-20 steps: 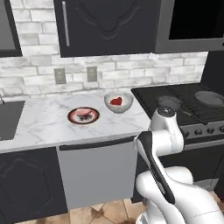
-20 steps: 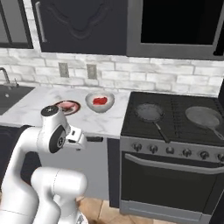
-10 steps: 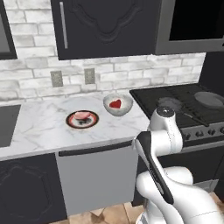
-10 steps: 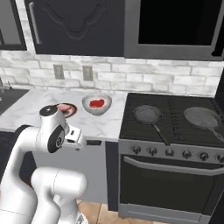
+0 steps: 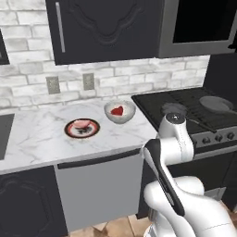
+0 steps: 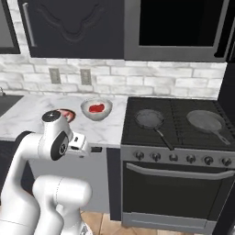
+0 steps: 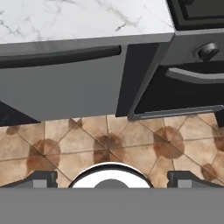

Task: Place one of the steaks on the plate and the other in the bowl. Then place the bowl in the fridge.

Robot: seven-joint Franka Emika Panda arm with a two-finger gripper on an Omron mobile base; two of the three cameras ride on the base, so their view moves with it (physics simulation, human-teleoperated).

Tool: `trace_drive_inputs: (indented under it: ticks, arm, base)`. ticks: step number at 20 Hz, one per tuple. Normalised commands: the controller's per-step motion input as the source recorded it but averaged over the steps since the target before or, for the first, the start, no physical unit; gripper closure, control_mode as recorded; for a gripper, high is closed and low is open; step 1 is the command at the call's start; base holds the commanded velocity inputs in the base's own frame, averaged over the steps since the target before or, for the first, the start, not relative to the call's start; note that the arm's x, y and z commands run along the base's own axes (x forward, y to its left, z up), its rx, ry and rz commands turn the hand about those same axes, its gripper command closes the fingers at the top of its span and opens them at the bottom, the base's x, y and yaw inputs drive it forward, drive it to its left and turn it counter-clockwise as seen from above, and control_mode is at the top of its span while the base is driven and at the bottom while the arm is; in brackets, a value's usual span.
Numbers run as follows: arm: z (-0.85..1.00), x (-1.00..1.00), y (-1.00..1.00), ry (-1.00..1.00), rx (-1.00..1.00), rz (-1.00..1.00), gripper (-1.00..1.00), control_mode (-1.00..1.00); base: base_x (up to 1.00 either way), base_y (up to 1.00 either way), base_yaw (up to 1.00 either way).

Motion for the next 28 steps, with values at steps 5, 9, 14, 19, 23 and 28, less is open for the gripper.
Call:
trace_drive_inputs:
  ticks: [5,9,14,19,23,28]
  arm:
    - [0.00,0.00,0.00,0.00,0.00,0.00,-1.00,1.00]
    - [0.00,0.00,0.00,0.00,0.00,0.00,-1.00,1.00]
    - [0.00,0.00,0.00,0.00,0.00,0.00,-1.00,1.00]
    - [0.06,0.28,0.00,-0.19,0.00,0.00,-1.00,-1.00]
    - [0.28,0.45,-0.04,-0.04,0.02,-0.03,-1.00,-1.00]
    - [0.82,0.21,-0.23,0.00,0.31,-0.17,-1.00,-1.00]
  base:
    - [0.66,0.30,-0.02]
    - [0.63,0.10,0.00]
    - [0.23,0.00,0.00]
    - [0.00,0.00,0.00]
    - [0.00,0.00,0.00]
    - [0.00,0.00,0.00]
